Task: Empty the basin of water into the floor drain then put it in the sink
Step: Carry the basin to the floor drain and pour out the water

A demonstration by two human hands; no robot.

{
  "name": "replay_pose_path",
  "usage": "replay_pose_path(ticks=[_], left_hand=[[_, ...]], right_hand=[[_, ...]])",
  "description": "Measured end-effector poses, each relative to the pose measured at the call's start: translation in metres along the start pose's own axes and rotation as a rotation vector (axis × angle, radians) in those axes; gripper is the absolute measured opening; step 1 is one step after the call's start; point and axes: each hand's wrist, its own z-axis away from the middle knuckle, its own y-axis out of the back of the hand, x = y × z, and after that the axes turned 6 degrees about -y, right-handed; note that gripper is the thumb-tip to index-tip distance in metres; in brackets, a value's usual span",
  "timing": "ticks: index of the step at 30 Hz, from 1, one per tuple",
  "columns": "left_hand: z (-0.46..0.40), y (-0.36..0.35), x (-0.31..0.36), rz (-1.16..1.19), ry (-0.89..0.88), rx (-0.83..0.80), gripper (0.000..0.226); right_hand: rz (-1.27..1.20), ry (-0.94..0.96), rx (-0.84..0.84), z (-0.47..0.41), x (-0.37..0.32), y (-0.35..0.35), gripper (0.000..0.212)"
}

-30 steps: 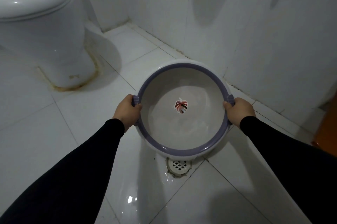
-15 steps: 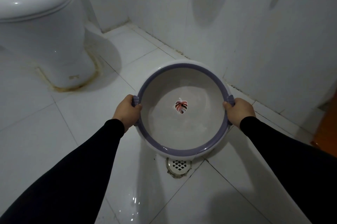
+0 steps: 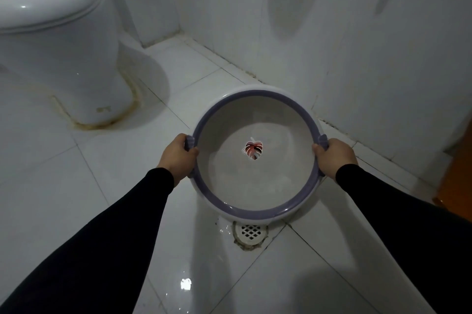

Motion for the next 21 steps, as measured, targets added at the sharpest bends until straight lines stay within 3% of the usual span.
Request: replay_pose_path(ticks=[21], left_hand=[[0.011, 0.007, 0.007, -0.012, 0.025, -0.024, 0.007]], right_hand=[[0.017, -0.021, -0.021, 0.006, 0.003, 0.002, 0.042]])
